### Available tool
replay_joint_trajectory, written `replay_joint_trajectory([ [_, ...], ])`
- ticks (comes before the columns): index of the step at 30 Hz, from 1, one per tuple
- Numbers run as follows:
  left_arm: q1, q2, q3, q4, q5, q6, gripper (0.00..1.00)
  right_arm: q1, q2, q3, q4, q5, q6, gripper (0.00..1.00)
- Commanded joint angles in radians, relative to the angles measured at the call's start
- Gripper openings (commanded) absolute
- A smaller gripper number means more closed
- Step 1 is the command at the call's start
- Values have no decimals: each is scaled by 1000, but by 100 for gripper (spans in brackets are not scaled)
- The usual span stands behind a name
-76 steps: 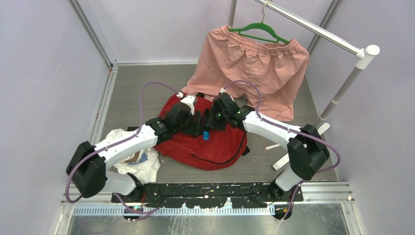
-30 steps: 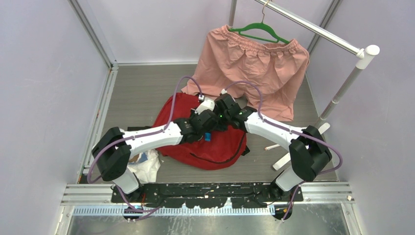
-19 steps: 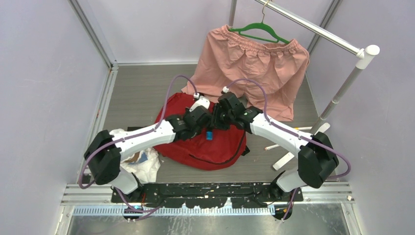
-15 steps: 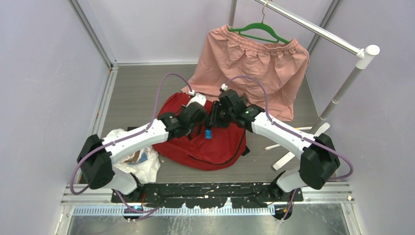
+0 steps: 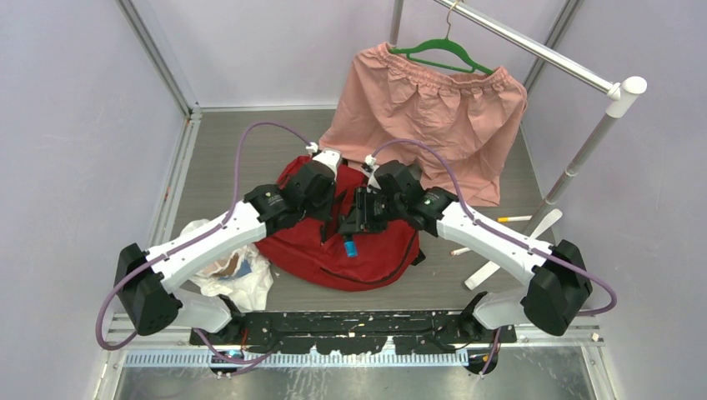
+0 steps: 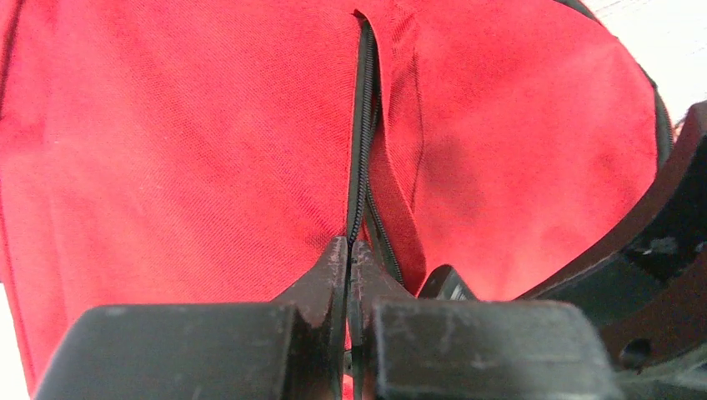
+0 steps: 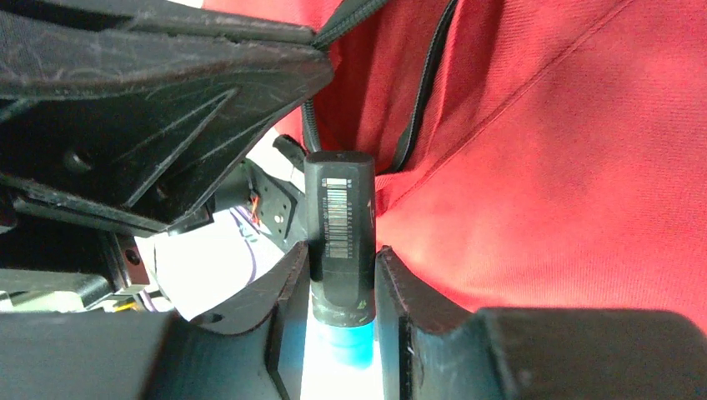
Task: Pack the student bag
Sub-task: Place the stationery in the student bag.
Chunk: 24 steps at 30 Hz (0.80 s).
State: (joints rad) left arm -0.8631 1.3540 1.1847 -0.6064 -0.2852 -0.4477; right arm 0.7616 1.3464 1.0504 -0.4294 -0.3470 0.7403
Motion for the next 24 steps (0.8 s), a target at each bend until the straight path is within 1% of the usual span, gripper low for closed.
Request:
replay_joint_trajectory([
  [1,1,-49,36,5,86,-53,0,13,-18,17,8,-26,-50,1],
  [5,1,-93,17,14,105,-78,0,3,33,76,-4,11,-58,1],
  [11,5,-138,6,25,140,-113,0,-13,128,105,91,23,-23,1],
  [15,8,-157,3,29,167,-115,0,-19,133,70,252,43,48,1],
  [19,13,-182,1,41,191,-118,0,-19,178,39,440,76,148,1],
  [21,13,-188,3,36,195,-116,0,-19,202,19,540,120,195,1],
  [23,14,-193,-1,35,199,-118,0,-18,238,9,596,176,221,1],
  [24,15,-196,-6,39,204,-122,0,-18,260,8,616,198,226,3],
])
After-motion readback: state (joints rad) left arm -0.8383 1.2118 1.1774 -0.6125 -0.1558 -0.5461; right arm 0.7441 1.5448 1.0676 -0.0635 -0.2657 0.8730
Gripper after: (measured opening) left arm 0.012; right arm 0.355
